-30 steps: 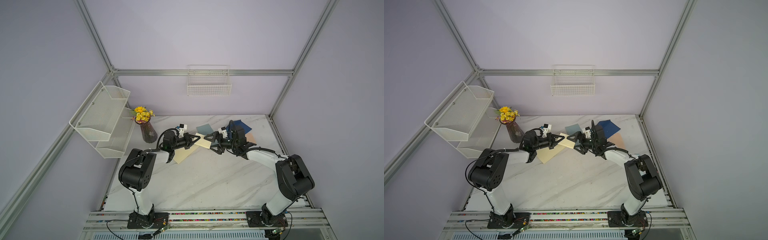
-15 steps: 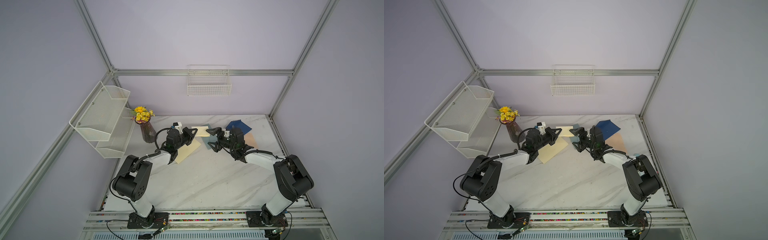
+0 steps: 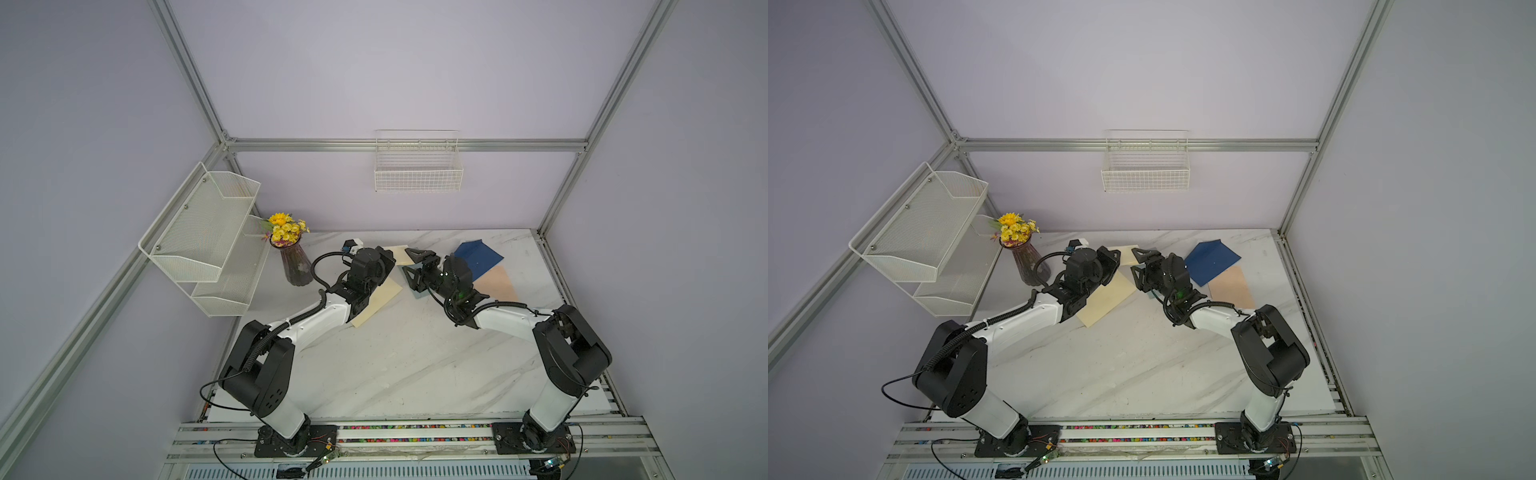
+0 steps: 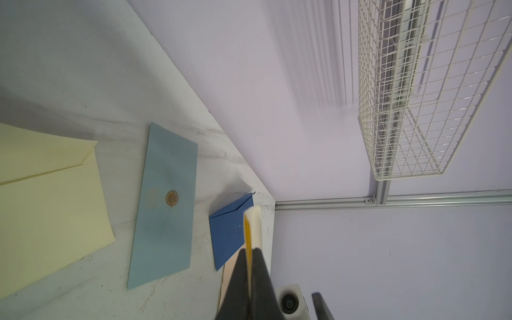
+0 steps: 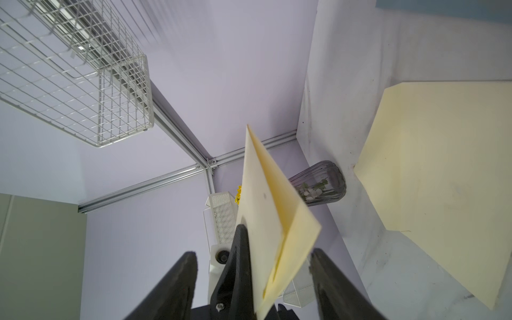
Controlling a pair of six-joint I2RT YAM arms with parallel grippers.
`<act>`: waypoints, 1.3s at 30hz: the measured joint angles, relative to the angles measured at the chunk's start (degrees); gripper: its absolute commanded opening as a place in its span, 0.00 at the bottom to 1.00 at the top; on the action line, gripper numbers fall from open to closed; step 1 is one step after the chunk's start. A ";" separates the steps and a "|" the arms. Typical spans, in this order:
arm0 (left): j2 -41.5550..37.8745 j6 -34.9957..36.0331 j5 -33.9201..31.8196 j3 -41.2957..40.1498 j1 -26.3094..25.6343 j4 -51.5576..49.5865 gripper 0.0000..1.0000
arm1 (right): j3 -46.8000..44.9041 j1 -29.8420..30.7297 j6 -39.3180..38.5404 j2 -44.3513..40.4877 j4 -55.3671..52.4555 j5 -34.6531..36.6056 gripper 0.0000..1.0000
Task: Fold the letter paper in half and place it into the envelope
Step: Fold the letter paper at the center of the board.
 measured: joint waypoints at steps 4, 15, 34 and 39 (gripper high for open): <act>0.00 0.52 -0.92 0.00 -0.74 0.15 0.00 | 0.00 0.37 0.63 1.53 0.92 1.77 0.32; 0.09 1.31 -0.90 -0.04 -1.44 0.48 0.00 | 1.42 1.40 0.96 2.75 1.62 3.93 0.26; 0.09 5.14 -1.81 -0.02 -2.40 -1.42 0.74 | 4.09 3.10 0.94 3.69 -0.11 6.12 0.00; -1.38 8.41 0.11 -1.01 -1.81 -2.95 1.00 | 2.23 2.54 0.63 3.15 -0.22 5.84 0.00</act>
